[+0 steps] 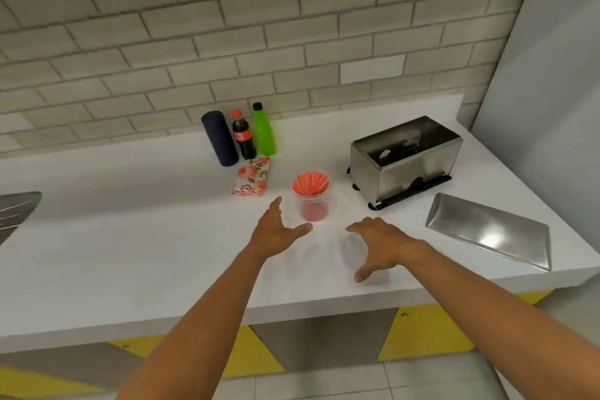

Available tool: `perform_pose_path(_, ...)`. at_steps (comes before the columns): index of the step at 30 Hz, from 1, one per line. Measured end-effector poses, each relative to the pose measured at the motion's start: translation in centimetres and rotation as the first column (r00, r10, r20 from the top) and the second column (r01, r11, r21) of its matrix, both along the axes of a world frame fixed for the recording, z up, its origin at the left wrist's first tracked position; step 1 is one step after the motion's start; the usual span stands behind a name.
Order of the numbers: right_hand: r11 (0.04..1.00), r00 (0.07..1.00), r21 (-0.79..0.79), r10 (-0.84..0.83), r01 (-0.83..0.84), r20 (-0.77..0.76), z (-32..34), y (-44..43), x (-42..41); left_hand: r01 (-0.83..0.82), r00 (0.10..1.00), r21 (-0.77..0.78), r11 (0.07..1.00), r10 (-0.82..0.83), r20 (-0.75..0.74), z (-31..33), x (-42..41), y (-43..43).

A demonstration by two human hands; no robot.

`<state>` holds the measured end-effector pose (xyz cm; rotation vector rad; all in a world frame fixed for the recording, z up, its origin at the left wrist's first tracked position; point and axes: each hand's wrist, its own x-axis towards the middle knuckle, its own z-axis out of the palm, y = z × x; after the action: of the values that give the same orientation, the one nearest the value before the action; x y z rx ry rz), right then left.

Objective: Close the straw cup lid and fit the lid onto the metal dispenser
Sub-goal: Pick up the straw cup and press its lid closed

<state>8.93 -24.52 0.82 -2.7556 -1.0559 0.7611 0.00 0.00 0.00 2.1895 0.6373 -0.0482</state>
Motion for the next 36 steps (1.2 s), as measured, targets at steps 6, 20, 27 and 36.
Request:
perform_pose_path(6,0.987,0.999,-0.153,0.045,-0.043,0.014,-1.6,1.2,0.8,-0.003,1.0,-0.06,0.998,0.004,0.02,-2.3,3.0,0.5)
perform_pose_path(20,0.968,0.963,-0.027,0.251,-0.249,0.103,9.3,6.2,7.3,-0.043,0.979,-0.164,0.986,0.074,0.189,-4.4,7.4,1.0)
perform_pose_path(27,0.929,0.925,0.065,0.354,-0.365,0.139,11.3,12.1,11.7,-0.139,0.937,-0.318,0.938,0.228,0.263,-5.8,8.5,-0.4)
perform_pose_path(36,0.867,0.865,0.004,0.497,-0.499,0.068,7.3,16.0,14.7,-0.298,0.906,-0.239,0.924,0.353,0.234,-7.0,10.0,-1.2)
